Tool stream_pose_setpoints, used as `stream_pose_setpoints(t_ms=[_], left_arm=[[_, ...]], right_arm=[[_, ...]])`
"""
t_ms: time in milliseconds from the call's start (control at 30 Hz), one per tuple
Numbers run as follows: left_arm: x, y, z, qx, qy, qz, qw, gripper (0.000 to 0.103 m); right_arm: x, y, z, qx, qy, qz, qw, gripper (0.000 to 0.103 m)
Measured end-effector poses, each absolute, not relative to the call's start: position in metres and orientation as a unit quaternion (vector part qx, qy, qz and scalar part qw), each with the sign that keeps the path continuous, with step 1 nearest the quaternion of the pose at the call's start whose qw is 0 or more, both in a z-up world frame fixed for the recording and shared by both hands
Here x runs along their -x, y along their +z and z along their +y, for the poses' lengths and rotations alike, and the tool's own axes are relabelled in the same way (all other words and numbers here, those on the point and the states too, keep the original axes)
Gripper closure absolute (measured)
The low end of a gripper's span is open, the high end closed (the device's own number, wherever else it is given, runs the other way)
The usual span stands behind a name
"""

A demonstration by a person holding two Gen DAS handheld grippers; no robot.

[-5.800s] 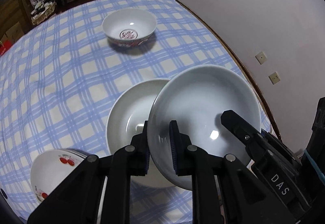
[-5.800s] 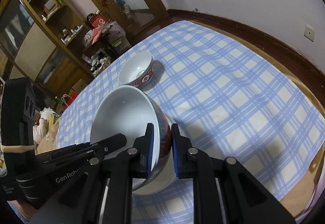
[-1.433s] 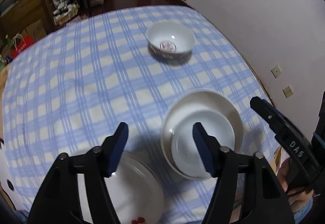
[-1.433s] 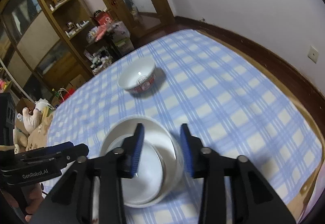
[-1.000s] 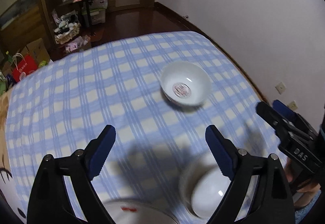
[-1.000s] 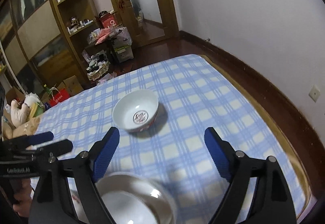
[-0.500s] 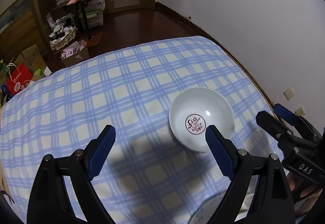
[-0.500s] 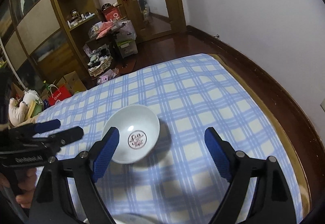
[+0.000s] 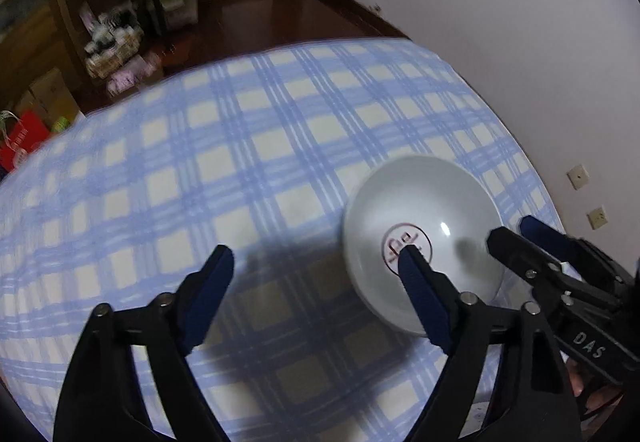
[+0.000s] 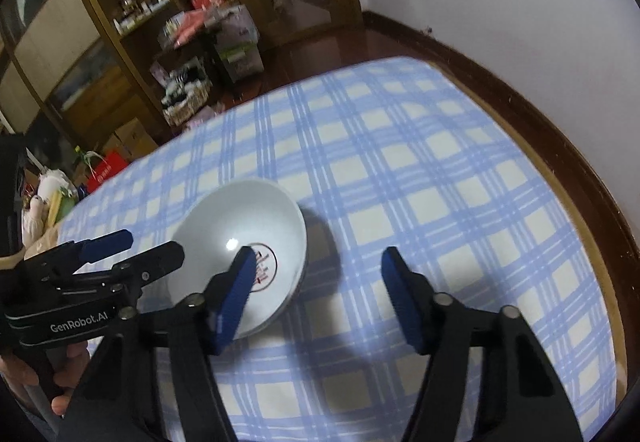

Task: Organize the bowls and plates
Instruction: 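Grip the small red-patterned bowl rim with both grippers and lift it, then carry the small bowl with both grippers over the nested white bowls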

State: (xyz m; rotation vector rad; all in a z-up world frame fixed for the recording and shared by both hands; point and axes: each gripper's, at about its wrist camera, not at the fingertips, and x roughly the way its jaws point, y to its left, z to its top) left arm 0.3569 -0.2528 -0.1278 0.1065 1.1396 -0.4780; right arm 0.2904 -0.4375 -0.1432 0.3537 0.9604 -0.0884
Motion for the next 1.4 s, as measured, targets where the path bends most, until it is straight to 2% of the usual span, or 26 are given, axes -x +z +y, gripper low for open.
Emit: stream_pose_setpoints(t_ms=[33, 133, 167, 233, 300, 433, 867, 1400], left_arm=[[-0.357, -0.131, -0.255, -0.056, -0.224, 0.539, 0.810, 0.039], [-0.358, -0.138, -0.261, -0.066, -0.232, 0.548, 0.801, 0.051], [-0.358, -0.140, -0.261, -0.061, -0.231, 0.551, 0.800, 0.053], [-0.357, -0.143, -0.261, -0.053, -0.230, 0.553, 0.799, 0.064], [-0.356, -0.143, -0.263, -0.051, -0.239, 0.547, 0.800, 0.068], [-0.356, -0.146, -0.265, -0.020, -0.269, 0.555, 0.787, 0.090], [-0.334, -0.121, -0.256, -0.014, -0.247, 0.552, 0.796, 0.093], [-0.265, -0.048, -0.236, -0.013, -0.248, 0.512, 0.822, 0.093]], right_arm=[[-0.291, -0.145, -0.438, -0.174, -0.041, 0.461, 0.869, 0.044], [-0.294, -0.154, -0.441, -0.193, -0.035, 0.469, 0.861, 0.047], [-0.295, -0.156, -0.441, -0.198, -0.032, 0.472, 0.859, 0.057], [-0.297, -0.161, -0.439, -0.200, -0.026, 0.482, 0.853, 0.070], [-0.297, -0.162, -0.437, -0.200, -0.025, 0.481, 0.853, 0.076], [-0.298, -0.163, -0.432, -0.194, -0.016, 0.484, 0.853, 0.088], [-0.277, -0.139, -0.424, -0.189, -0.021, 0.473, 0.860, 0.092], [-0.209, -0.068, -0.411, -0.181, -0.017, 0.431, 0.884, 0.092]])
